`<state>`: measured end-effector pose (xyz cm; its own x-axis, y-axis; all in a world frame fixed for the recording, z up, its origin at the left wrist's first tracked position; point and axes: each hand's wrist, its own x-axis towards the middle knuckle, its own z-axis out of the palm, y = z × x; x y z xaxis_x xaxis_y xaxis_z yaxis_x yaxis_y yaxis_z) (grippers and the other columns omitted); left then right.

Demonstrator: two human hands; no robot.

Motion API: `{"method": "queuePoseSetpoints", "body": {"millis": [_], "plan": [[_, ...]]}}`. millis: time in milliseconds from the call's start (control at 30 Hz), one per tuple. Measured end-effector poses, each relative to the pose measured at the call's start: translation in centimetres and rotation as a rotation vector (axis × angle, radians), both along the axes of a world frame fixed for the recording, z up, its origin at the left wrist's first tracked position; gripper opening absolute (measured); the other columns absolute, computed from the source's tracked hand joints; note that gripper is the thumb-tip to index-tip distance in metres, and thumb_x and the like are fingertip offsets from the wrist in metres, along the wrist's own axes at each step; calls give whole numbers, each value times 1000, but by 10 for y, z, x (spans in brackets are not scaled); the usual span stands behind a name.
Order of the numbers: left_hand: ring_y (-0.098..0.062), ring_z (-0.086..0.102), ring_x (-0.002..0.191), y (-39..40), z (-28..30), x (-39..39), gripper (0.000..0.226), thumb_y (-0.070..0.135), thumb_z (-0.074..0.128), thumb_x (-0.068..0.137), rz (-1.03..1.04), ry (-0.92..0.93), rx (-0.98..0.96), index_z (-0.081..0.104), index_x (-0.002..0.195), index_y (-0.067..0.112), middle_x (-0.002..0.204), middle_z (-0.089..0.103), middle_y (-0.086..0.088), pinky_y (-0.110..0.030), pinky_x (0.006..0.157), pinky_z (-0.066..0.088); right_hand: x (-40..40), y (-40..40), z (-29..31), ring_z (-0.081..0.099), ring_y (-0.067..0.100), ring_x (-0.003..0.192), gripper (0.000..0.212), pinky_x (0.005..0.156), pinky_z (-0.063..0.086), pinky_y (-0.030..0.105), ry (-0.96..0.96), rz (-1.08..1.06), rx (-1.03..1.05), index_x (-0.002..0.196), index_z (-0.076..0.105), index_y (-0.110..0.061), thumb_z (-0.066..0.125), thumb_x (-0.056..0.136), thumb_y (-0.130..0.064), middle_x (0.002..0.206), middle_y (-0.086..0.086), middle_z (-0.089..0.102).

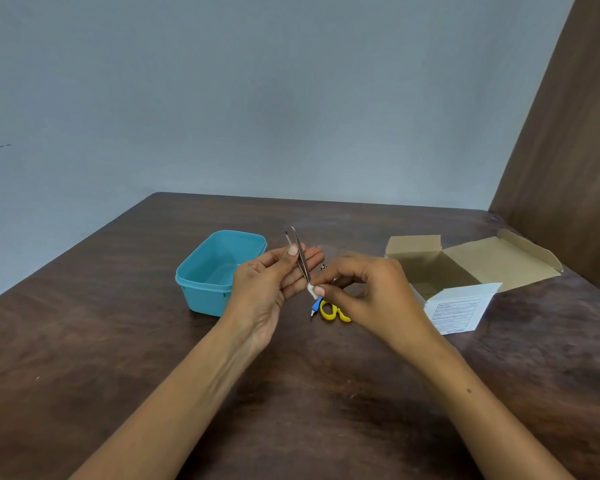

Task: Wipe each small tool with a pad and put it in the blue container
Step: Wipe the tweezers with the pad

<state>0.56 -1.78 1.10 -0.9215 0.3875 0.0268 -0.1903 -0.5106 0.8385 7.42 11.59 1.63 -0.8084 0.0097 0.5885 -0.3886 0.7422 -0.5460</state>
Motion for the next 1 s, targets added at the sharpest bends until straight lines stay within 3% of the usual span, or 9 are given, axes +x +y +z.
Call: {"method": "queuePoseSetpoints", "body": {"millis": [100,167,267,400,500,600,733,900,1000], "plan": [[-20,72,88,0,0,1,14,6,54,91,5,6,-1,63,98,-2,94,74,-15,-29,74,59,2,4,3,66,3,71,7,68,48,12,-106,56,-54,80,76,-15,76,76,-9,76,-9,71],[-21,72,90,0,-1,0,15,6,54,90,0,22,-7,63,99,-1,94,74,-15,-31,77,59,3,5,3,69,9,72,8,67,55,23,-191,25,-156,81,76,-15,76,76,-9,76,-5,73],[-20,71,92,0,0,1,17,7,54,90,-26,39,6,61,102,-2,96,74,-14,-29,77,59,5,0,3,72,27,71,4,66,58,42,-325,-22,-493,82,75,-12,73,79,-9,75,8,74],[-21,71,95,0,2,4,14,4,52,90,-69,50,36,62,100,-1,100,73,-15,-24,77,58,7,-5,3,72,18,79,11,62,58,25,-474,65,-857,89,73,-7,71,79,-11,86,11,75],[-20,71,94,0,3,6,15,2,51,91,-67,65,-5,63,99,3,100,73,-13,-25,79,58,8,-3,6,72,16,82,25,67,59,24,-572,137,-999,92,73,-7,73,70,-19,92,11,75],[-19,71,92,0,3,8,15,2,51,90,-45,106,-33,65,96,4,98,74,-13,-24,79,58,8,-3,5,72,15,82,34,67,59,24,-605,162,-1068,95,72,-5,75,64,-20,93,11,74],[-18,72,91,1,1,9,16,3,51,91,-16,147,-73,66,98,4,98,74,-13,-22,75,58,6,-7,3,72,15,78,24,66,59,23,-536,95,-1058,88,73,-4,76,65,-13,86,11,75],[-20,70,98,2,1,8,27,20,45,97,-57,188,-120,65,109,6,104,73,-10,-30,86,56,4,-7,0,72,19,77,16,65,59,25,-379,-8,-1039,87,73,-2,75,71,-2,84,14,74],[-17,70,96,4,0,13,22,20,54,92,-27,254,-150,66,107,8,104,73,-8,-24,81,56,4,-9,-2,72,19,75,14,60,58,22,-328,-31,-1004,81,74,-6,78,68,-2,80,12,75]]}}
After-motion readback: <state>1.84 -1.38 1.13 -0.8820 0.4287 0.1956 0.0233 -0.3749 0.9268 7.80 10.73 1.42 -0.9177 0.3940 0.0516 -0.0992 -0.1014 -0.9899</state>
